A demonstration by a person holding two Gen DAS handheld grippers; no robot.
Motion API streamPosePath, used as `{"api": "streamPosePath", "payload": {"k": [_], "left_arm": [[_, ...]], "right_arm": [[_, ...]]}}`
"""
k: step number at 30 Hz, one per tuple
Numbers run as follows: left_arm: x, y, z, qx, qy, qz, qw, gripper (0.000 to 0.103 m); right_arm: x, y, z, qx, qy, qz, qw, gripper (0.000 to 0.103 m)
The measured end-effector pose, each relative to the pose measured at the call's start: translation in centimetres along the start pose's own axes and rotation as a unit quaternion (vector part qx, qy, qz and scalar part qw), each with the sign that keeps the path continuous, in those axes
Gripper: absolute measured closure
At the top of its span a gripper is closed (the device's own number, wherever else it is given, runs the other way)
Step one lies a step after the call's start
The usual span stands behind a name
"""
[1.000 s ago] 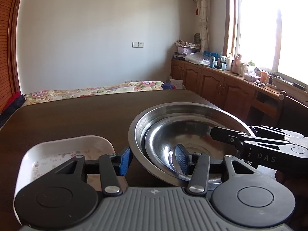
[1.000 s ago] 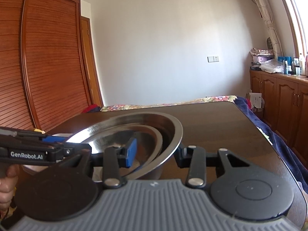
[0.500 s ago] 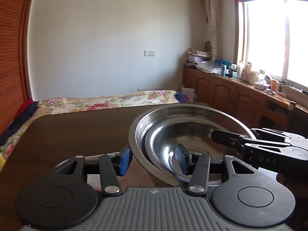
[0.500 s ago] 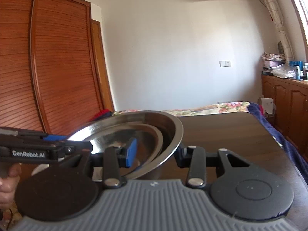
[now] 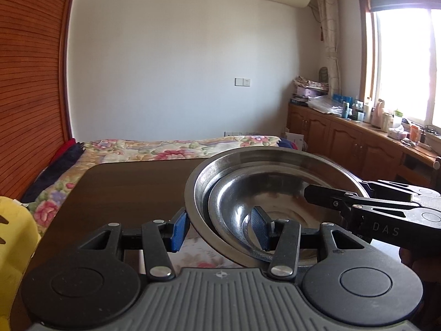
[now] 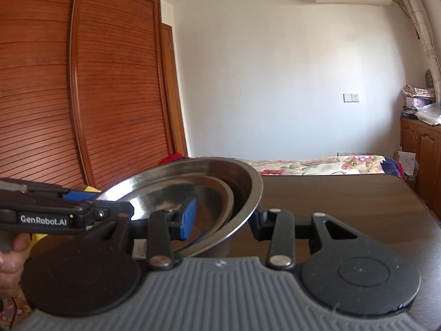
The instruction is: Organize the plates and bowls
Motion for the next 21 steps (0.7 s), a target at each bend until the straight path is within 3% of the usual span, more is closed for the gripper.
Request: {"api": "streamPosePath", "payload": {"k": [21], "left_arm": [[1.3, 1.7, -3.5, 0.022, -0.035, -0.017, 0.9990, 0.051]], "right_arm": [[-1.7, 0.7, -4.1, 0.028, -0.032, -0.037, 0.998, 0.060]]}}
Point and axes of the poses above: each gripper's, at about its wrist camera, not at the fingertips, and x roughly against the way its jaws point, z to its right, y to its underside, the point moved 1 cm from there along -x, roughly the way its jaws point, and after that the axes turned 2 degrees about -y, right-handed, at the moved point
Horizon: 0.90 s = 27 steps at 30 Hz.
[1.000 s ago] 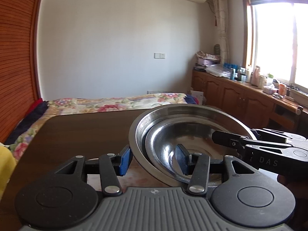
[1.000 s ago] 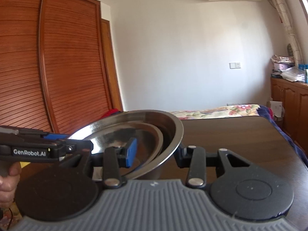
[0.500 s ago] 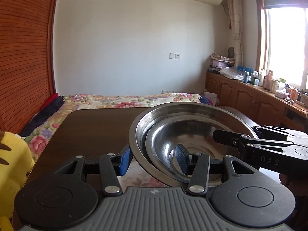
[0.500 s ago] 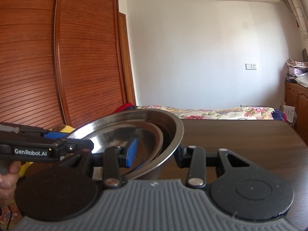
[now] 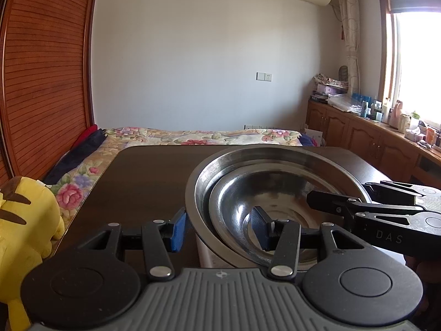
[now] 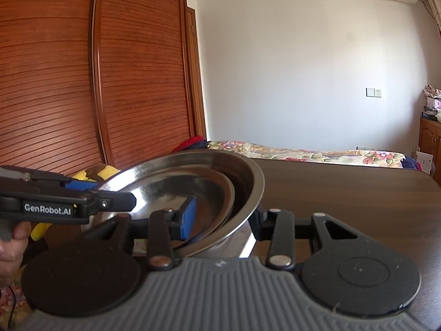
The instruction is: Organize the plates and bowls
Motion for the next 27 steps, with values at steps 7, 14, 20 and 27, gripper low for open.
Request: {"api": "streamPosePath", "payload": {"k": [7, 14, 20, 27], "left_arm": [[-0.8, 0.6, -0.3, 0.005, 0.000, -0.014, 0.9999, 0.051], [-0.9, 1.0, -0.4, 0.003, -0.002, -0.014, 0.9999, 0.051], [-0.8, 1.1, -0.3, -0.004, -0.004, -0.011, 0.9999, 0.051], [-0.7, 1.2, -0.2, -0.005, -0.015, -0.009, 0.9998, 0.039]], "right_arm": [[-0.6, 0.5, -0.2, 0.002, 0.005, -0.015, 1.000, 0.060], [-0.9, 1.0, -0.1, -0.012, -0.001, -0.025, 1.000, 0.060], [-1.1, 1.2, 0.1, -0.026, -0.008, -0.027, 0.999, 0.058], [-1.0, 1.1, -0.7, -0.005, 0.003, -0.026, 1.000, 0.027]]}}
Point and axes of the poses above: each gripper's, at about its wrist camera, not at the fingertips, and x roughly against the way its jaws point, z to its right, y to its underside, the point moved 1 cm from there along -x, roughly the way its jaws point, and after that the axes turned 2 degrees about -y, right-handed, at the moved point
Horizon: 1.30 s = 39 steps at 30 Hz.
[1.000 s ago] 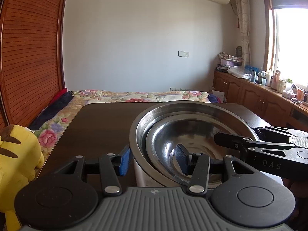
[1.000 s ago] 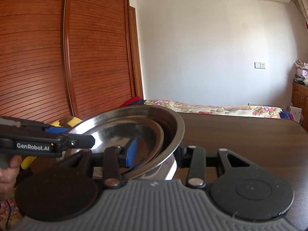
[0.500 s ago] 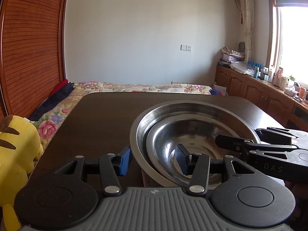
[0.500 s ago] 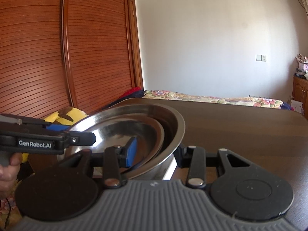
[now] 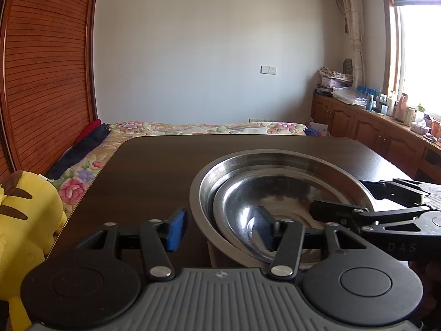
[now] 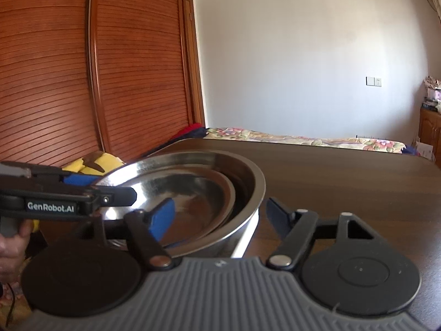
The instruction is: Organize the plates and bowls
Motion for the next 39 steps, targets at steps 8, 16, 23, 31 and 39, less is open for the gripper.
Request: {"api": "streamPosePath", "payload": {"k": [8, 16, 23, 31, 39], "left_arm": [[0.5, -0.3, 0.0, -0.002, -0.015, 0.013, 0.9998, 0.010], [1.2, -0.7, 0.7, -0.012, -0.033, 0.017, 0.9992, 0.000], [2.9, -1.2, 1.7, -0.023, -0.042, 0.032, 0.9983, 0.000], [4.5, -2.8, 3.4, -0.027, -0.048, 0.051, 0.9972, 0.000], [6.3, -4.0, 5.9, -0.045, -0.033, 0.079, 0.9953, 0.000]], "right_arm": [[1.2, -0.1, 0.4, 0.000, 0.026, 0.009, 1.000, 0.013], [3.6, -0.3, 1.0, 0.000, 0.050, 0.031, 0.998, 0.000], [5.4, -0.6, 1.0, -0.001, 0.089, 0.042, 0.995, 0.000], [7.7, -1.4, 1.2, -0.004, 0.128, 0.057, 0.990, 0.000], [9.7, -2.5, 1.3, -0.003, 0.176, 0.076, 0.981, 0.000]]}}
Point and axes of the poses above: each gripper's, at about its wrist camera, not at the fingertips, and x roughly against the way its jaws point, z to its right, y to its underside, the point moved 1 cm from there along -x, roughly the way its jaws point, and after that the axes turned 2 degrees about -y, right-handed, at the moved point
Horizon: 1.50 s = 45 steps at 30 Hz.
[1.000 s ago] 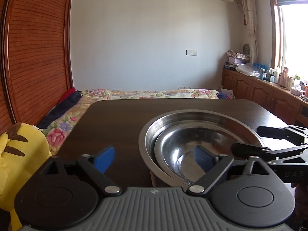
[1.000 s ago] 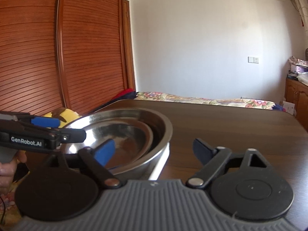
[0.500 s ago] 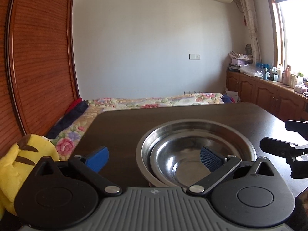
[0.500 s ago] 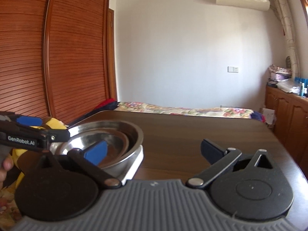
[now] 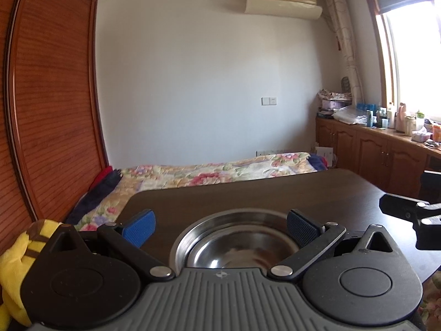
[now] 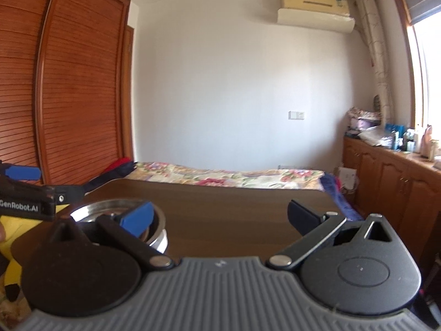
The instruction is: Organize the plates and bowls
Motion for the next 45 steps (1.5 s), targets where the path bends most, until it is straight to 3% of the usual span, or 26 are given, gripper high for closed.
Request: {"api": "streamPosePath", "payload": {"k": [15, 45], "left_arm": [[2.0, 1.6, 0.7, -0.001, 0.005, -0.008, 1.0000, 0.000], [0.7, 3.6, -0.5, 0.011, -0.007, -0.029, 0.9995, 0.000]], "right_arm": [[0.7, 1.3, 0.6, -0.012, 0.019, -0.002, 1.000, 0.000], [0.6, 2.5, 0.6, -0.009, 0.037, -0.019, 0.999, 0.000]]}}
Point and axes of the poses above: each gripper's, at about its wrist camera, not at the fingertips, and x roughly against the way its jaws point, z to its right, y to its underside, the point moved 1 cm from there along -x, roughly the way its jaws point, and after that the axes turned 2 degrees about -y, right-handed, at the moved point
